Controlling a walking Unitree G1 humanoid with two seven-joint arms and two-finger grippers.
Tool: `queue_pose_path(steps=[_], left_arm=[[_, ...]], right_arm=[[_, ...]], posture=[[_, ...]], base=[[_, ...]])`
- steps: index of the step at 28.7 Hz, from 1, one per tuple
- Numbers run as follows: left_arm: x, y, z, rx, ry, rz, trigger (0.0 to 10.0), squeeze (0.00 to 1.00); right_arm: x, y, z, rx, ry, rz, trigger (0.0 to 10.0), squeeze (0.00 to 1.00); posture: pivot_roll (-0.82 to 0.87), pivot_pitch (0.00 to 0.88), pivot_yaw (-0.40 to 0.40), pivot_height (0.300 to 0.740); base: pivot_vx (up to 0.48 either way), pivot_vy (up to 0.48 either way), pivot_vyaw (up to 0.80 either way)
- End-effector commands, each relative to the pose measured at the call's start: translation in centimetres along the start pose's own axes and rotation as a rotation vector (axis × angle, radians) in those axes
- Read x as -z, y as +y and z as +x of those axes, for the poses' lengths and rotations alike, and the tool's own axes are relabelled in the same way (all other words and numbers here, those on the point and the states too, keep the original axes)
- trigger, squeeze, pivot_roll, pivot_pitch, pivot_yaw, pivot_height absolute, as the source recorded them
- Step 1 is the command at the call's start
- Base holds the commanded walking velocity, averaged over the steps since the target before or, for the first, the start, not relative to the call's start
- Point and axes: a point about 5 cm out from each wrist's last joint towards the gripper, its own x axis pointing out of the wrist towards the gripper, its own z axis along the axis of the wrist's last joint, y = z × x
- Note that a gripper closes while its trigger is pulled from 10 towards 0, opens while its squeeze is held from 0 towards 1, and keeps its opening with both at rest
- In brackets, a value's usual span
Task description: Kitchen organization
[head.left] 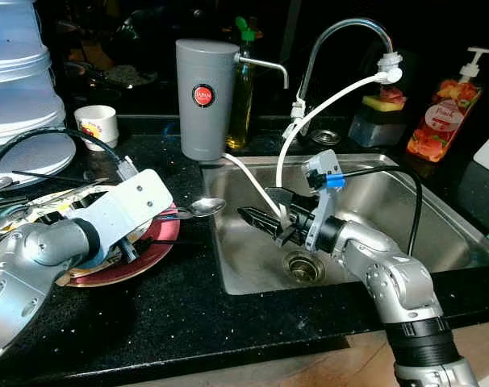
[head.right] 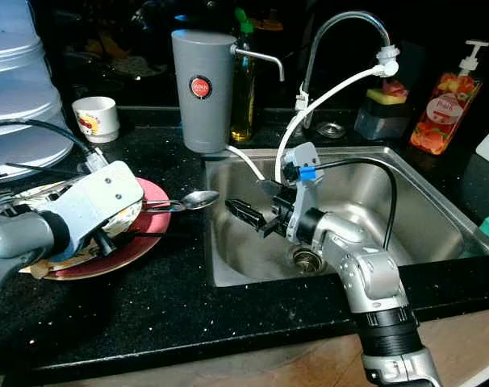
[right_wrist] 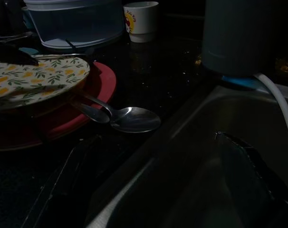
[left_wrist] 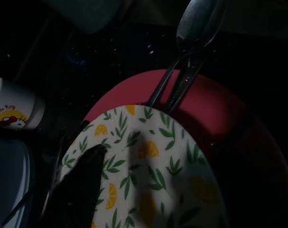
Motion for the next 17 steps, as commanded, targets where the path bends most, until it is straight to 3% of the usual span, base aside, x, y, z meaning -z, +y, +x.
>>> queue_pose_path(steps=[1, 17], left_arm=[[0.8, -0.6, 0.2, 0.054, 0.054, 0.004, 0.0, 0.0], [-1.6, 0.6, 0.8, -0.068, -0.119, 0.008, 0.0, 0.0]], right_arm=[[-0.1, -0.1, -0.2, -0.006, 0.02, -0.001, 10.0, 0.0], [0.3, 0.2, -0.2, -0.021, 0.053, 0.007, 10.0, 0.0]], posture=[[0.05, 0.009, -0.065, 0.74], [0.05, 0.018, -0.069, 0.74]], base=[[0.0, 0.0, 0.0], [0.0, 0.0, 0.0]])
